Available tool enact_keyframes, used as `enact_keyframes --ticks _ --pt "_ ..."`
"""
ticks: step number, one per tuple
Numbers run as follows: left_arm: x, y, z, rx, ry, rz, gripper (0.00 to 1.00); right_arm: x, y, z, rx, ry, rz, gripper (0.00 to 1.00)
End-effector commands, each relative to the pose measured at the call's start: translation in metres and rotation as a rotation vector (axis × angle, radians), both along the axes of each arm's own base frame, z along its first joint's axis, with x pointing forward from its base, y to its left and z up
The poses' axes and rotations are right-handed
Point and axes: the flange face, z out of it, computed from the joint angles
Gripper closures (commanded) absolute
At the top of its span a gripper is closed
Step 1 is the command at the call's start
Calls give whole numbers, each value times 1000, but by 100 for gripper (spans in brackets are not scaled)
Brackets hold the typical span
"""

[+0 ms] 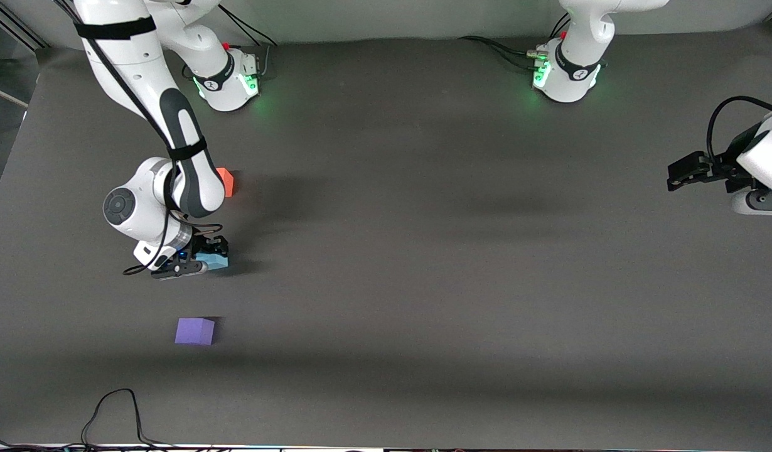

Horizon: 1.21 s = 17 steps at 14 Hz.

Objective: Place blue block between orange and purple blocks
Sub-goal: 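Lower the blue cube between orange and purple cubes, open right gripper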

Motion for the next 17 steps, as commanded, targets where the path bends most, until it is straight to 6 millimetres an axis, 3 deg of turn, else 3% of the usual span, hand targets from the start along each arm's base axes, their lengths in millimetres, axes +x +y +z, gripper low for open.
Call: enact_keyframes --ticks 1,7,11,15,17 --pt "1 -2 4 14 -7 -19 0 1 -2 -3 34 -26 14 0" --pt "2 -2 3 14 -10 -19 0 13 4 22 78 -35 10 0" --pt "2 -2 4 14 -12 -17 0 28 -6 65 54 -53 35 0" --pt "2 -2 4 13 -13 -17 0 48 35 118 36 -74 26 0" --pt "2 -3 4 13 -13 -13 0 63 53 167 0 -38 24 0"
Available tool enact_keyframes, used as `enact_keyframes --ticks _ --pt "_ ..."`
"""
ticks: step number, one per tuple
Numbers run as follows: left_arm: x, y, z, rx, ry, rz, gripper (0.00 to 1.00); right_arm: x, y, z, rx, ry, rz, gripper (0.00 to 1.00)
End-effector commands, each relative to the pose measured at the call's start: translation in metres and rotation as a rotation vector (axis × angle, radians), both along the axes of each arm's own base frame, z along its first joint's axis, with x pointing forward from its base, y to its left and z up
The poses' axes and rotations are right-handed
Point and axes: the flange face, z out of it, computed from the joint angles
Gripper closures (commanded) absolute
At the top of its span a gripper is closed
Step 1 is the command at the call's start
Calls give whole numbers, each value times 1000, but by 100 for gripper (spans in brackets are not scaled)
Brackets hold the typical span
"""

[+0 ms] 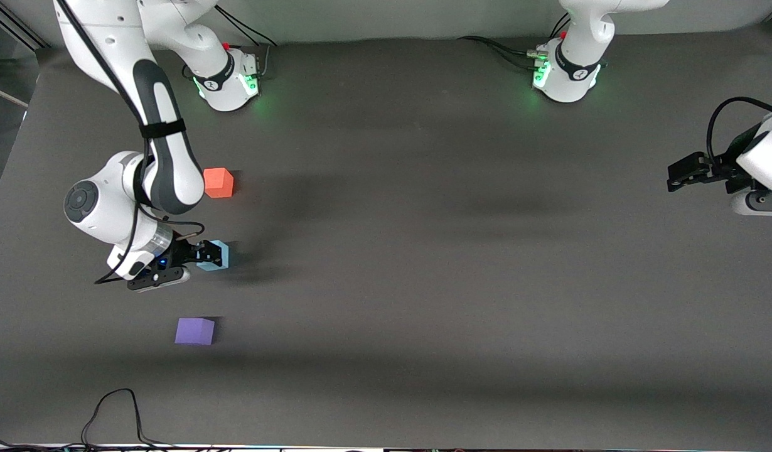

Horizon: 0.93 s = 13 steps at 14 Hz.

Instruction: Place blue block between orange and purple blocks

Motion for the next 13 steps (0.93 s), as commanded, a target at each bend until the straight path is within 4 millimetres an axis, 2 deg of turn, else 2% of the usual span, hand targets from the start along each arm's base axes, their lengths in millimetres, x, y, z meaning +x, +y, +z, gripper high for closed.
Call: enact_keyframes --ticks 1,3,5,8,11,13 --pt "1 -3 4 12 -12 -10 0 17 22 78 -51 46 -21 0" --pt "1 -3 4 12 -12 -10 0 23 33 136 -64 67 18 0" --pt "1 -3 4 12 -12 -10 0 24 32 193 -53 113 22 0" --pt "1 -3 4 12 -12 -10 0 7 32 267 -22 92 50 0" --pt "1 -3 4 14 -12 -10 0 -18 24 311 -25 74 56 0" --pt "1 -3 4 14 -12 -9 0 -25 21 316 -25 77 72 0"
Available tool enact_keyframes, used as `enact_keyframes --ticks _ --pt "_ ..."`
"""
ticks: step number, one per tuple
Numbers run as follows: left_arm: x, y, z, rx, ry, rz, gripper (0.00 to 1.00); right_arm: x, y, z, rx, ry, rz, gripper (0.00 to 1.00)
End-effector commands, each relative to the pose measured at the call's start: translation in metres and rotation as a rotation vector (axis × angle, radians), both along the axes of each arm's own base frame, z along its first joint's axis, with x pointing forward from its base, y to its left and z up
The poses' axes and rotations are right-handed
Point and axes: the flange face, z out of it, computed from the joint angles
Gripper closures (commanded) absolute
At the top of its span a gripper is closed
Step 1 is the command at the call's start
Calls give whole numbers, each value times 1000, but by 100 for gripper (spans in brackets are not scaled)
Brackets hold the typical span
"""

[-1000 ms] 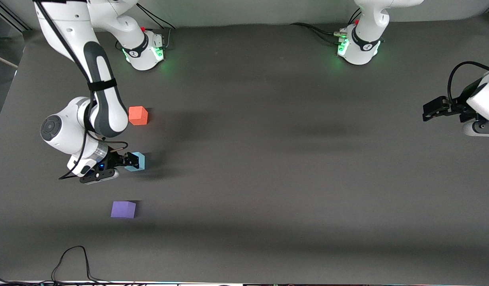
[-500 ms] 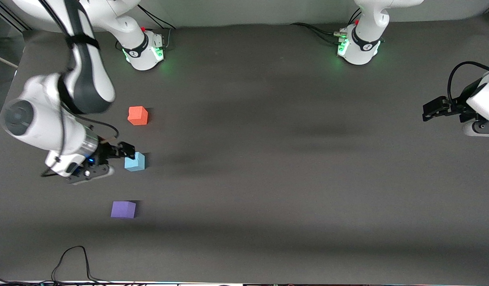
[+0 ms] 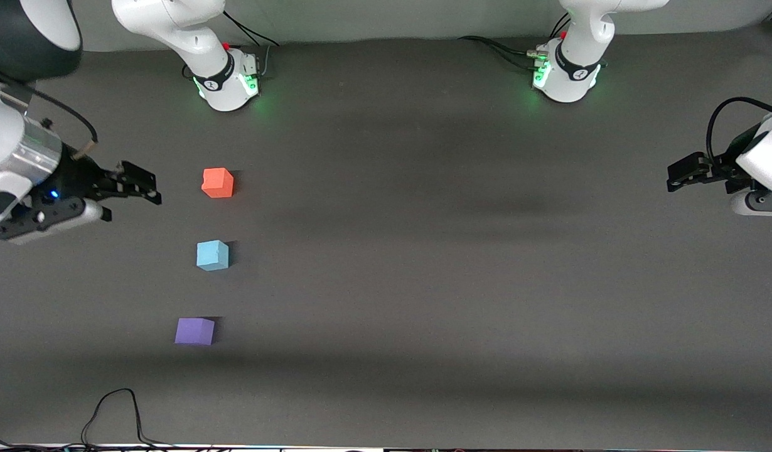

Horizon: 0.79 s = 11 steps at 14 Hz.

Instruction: Place blue block between orange and purple blocks

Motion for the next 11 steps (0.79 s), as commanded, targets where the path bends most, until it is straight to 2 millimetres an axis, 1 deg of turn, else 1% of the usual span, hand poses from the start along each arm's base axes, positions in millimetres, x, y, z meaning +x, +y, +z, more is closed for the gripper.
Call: enact_keyframes --ticks 1,5,7,9,11 --pt "1 -3 4 12 -12 -8 0 -10 -5 -7 -29 26 -2 0" --pt "1 -2 4 14 -12 -8 0 -21 -15 -30 -40 10 -13 0" --pt "2 -2 4 14 -10 -8 0 -23 -22 -36 -42 16 -26 0" --pt "2 -3 4 12 -10 -8 0 -23 -28 -38 -41 12 -37 0" --pt "1 -3 4 12 -12 -8 0 -24 -26 -36 -40 22 -45 0"
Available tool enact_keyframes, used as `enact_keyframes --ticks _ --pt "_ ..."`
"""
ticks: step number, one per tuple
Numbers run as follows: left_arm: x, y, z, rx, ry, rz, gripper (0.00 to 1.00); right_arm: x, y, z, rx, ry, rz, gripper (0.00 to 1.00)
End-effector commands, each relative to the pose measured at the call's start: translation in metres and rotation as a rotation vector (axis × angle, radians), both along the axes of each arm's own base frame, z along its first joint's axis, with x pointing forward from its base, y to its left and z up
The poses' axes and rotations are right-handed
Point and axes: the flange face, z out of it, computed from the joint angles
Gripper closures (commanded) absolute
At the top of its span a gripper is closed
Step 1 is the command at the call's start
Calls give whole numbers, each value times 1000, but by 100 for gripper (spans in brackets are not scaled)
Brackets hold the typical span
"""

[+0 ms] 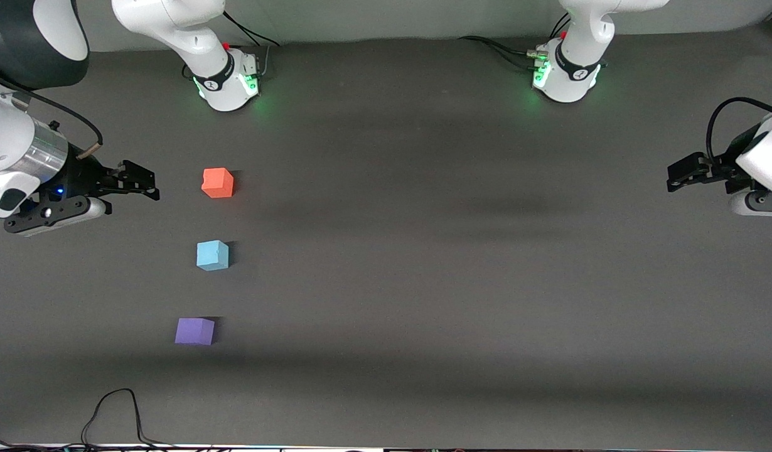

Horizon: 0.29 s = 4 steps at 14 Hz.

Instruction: Place blue block between orange and purple blocks

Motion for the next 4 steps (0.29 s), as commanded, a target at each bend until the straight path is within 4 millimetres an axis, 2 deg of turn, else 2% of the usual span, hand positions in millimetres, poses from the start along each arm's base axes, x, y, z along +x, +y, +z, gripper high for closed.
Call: enact_keyframes --ticks 1,4 --pt "1 -3 3 12 -9 -8 0 -11 0 6 -17 -1 -7 0" --pt "2 -2 3 13 -12 -8 0 -15 -3 15 -19 16 -8 0"
